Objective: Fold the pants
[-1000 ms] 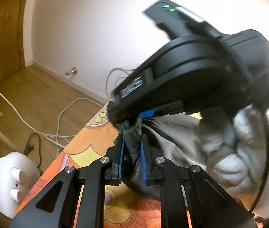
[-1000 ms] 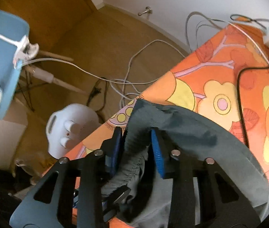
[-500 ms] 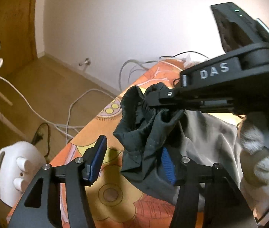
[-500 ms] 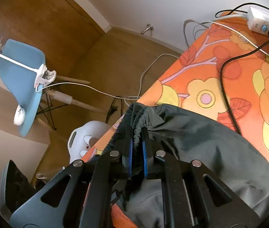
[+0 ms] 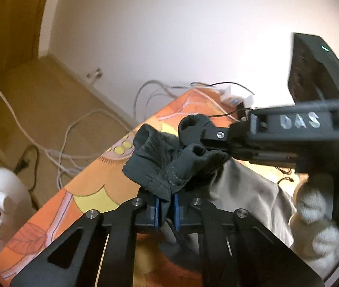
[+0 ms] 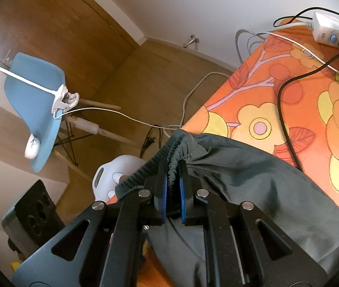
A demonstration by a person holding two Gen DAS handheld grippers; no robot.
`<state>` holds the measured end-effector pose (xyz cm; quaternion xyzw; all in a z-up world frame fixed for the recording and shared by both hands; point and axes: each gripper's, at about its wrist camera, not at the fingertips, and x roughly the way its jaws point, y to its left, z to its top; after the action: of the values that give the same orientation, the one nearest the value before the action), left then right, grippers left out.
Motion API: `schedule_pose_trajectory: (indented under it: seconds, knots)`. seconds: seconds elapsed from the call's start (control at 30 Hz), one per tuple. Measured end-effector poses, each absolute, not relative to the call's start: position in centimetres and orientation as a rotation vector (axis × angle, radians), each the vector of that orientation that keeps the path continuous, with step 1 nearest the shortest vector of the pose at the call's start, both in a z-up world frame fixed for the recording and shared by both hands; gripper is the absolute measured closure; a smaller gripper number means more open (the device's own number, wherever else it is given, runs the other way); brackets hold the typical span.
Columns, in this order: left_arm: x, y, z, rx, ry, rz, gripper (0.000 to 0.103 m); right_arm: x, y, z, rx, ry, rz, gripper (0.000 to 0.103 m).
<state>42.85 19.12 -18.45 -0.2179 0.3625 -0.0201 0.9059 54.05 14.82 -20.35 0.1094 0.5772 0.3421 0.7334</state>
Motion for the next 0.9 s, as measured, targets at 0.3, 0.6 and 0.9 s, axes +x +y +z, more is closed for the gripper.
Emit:
schedule_pose_trajectory:
  seconds: [0.3,0.6,0.9]
  knots:
    - [40.0,13.9,-15.9,-0.088,0.617,-0.079,0.097,54.1,14.7,-17.5,0.195,1.353,0.771,0.039]
    - [37.7,7.3,-15.5,0.284,0.520,-0.090,0.097,52.4,15.6,-17.7,0.013,1.476,0.781,0.032]
    - [36.5,4.8,-15.5,0.372,0.497,-0.128,0.097,52.4,11.7,-18.1,0.040,1.485,0.722,0.081]
